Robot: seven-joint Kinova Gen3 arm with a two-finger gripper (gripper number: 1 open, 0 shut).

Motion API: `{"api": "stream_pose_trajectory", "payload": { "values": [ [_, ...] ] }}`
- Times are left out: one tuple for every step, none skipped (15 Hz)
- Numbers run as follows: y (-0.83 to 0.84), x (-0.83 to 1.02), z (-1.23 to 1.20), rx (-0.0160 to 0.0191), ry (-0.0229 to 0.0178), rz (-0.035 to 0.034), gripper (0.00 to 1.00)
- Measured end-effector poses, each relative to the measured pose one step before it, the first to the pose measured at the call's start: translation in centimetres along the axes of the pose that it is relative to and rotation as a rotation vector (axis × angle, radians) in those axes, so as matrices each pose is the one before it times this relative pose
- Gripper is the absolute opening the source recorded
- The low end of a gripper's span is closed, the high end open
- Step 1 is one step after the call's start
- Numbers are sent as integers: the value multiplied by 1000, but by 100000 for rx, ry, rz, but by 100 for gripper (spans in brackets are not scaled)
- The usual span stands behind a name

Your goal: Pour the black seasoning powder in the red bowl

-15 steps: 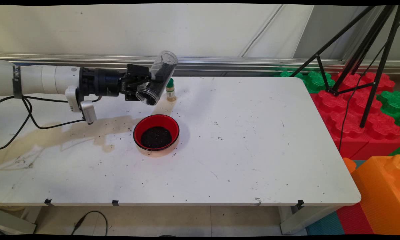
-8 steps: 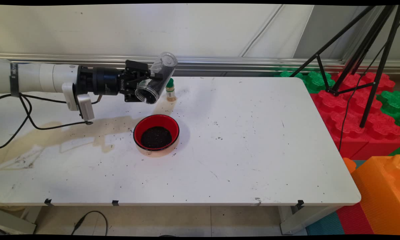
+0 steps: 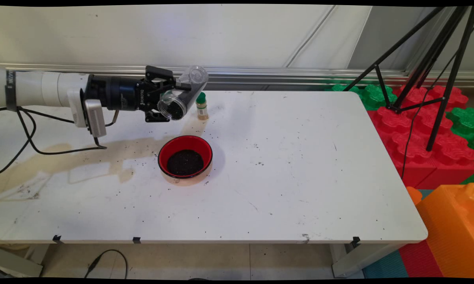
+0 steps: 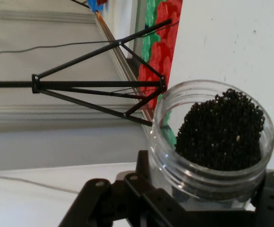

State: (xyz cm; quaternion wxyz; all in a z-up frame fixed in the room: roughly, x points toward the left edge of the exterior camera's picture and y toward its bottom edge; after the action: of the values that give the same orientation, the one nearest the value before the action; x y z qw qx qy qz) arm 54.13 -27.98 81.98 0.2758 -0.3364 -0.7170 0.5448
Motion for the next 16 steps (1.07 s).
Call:
{"api": "stream_pose_trajectory", "payload": {
  "values": [
    [-88, -1, -124, -113, 24, -3131, 0],
    [-71, -9, -119, -101, -53, -2942, 0],
    [-48, -10, -76, -76, -21, -1968, 0],
    [-80, -38, -108, -96, -105, -3091, 0],
    [-88, -45, -130, -117, -137, -3632, 0],
    [-110, -49, -142, -50, -161, -3809, 0],
    [-112, -41, -104, -22, -101, -3687, 0],
    [-138, -30, -119, -16, -47, -4357, 0],
    [-219, -8, -164, 20, 66, -6193, 0],
    [-148, -1, -92, -1, 16, -4081, 0],
    [-214, 10, -147, -17, -78, -6123, 0],
    [-128, 5, -59, -106, -35, -3742, 0],
    [-144, 5, -74, -125, -73, -4483, 0],
    [-143, -8, -87, -142, -190, -4501, 0],
    [-137, -36, -51, -213, -208, -4007, 0],
    [-138, -39, -100, -256, -316, -4582, 0]
  ]
}}
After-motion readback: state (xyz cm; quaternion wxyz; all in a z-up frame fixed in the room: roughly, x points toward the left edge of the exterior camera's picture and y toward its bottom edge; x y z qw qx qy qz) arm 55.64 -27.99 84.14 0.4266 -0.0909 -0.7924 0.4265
